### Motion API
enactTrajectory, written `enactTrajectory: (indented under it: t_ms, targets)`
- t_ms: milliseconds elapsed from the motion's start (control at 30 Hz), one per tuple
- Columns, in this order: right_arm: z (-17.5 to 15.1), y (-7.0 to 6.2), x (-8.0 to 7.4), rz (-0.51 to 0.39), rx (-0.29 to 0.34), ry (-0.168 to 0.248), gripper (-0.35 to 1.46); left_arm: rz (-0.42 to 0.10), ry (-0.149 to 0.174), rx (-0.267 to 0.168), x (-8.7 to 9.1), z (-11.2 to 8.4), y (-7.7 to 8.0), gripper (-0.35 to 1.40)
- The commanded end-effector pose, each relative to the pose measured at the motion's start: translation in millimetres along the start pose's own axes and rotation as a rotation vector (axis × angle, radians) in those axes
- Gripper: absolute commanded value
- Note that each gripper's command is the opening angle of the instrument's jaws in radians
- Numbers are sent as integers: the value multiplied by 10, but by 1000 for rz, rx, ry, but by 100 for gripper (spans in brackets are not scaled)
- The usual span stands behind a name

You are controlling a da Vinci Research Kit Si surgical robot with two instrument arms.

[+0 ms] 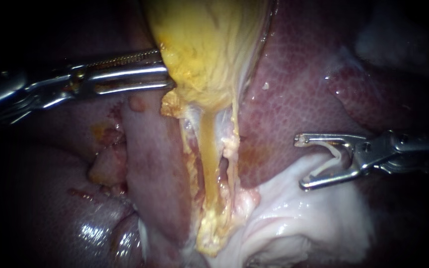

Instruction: Grabbing gallbladder

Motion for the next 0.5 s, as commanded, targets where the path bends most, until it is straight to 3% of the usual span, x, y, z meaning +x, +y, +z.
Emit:
enactTrajectory:
  t_ms: [33,300,500]
  targets:
    - [0,0,0,0,0,0,60,1,0,2,0,-5,-1,26]
    - [0,1,-1,-1,-1,0,60,-1,-2,-2,17,-41,-18,27]
    - [1,1,-2,-1,-1,0,60,-12,-8,7,35,-34,-29,27]
